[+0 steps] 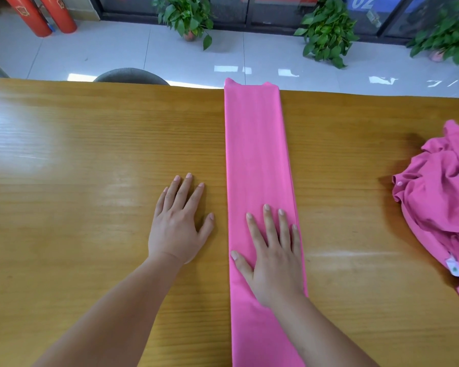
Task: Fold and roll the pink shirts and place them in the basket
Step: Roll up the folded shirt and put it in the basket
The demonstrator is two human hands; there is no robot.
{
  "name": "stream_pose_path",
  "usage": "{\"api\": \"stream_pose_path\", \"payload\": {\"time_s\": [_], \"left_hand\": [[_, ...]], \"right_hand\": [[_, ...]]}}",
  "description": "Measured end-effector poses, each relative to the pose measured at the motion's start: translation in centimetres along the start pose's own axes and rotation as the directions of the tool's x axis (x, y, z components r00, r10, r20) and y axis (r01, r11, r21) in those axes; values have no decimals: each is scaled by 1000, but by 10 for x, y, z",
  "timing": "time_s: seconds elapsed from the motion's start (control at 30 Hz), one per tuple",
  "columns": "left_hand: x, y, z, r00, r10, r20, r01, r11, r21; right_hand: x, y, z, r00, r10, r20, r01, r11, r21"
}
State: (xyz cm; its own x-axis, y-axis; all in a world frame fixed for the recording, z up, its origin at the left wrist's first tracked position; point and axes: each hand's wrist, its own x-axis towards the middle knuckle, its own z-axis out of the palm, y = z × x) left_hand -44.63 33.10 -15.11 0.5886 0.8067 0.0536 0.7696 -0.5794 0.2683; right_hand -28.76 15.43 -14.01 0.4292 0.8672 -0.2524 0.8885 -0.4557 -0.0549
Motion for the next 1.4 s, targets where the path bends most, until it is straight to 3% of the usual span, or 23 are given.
{"api": "stream_pose_path", "payload": {"time_s": [0.23, 0.5, 0.73, 0.8, 0.93, 1.07, 1.2, 1.3, 1.4], "left_hand": [[-1, 1, -1, 1000, -16, 10, 15, 1000, 6], [-2, -1, 1, 1000, -11, 2, 11, 1000, -11], [-7, 4, 6, 1000, 10, 28, -12, 997, 77], [-20, 18, 3, 999, -4, 38, 3, 999, 35], [-90, 64, 3, 972, 190, 137, -170, 974, -148], [-160, 81, 13, 912, 302, 277, -304, 952, -37], [-177, 75, 14, 864, 345, 366, -406, 908, 103], [-174, 83, 9, 858, 317, 404, -400, 906, 140], [-191, 81, 4, 830, 375, 413, -450, 888, 99]], "right_hand": [[52, -1, -5, 999, 17, -29, -17, 1000, -9], [-69, -2, 18, 1000, -10, 12, 10, 999, 31], [-63, -3, 20, 1000, -4, -5, 4, 999, 42], [-62, -1, 21, 1000, -14, -1, 14, 999, 45], [-69, 16, 24, 996, -82, -43, 88, 982, 167], [-120, 43, 35, 994, -112, -12, 113, 993, 43], [-141, 52, 33, 987, -153, 45, 155, 986, -54], [-139, 49, 29, 989, -142, 46, 144, 988, -51], [-159, 53, 31, 985, -159, 72, 163, 985, -59]]}}
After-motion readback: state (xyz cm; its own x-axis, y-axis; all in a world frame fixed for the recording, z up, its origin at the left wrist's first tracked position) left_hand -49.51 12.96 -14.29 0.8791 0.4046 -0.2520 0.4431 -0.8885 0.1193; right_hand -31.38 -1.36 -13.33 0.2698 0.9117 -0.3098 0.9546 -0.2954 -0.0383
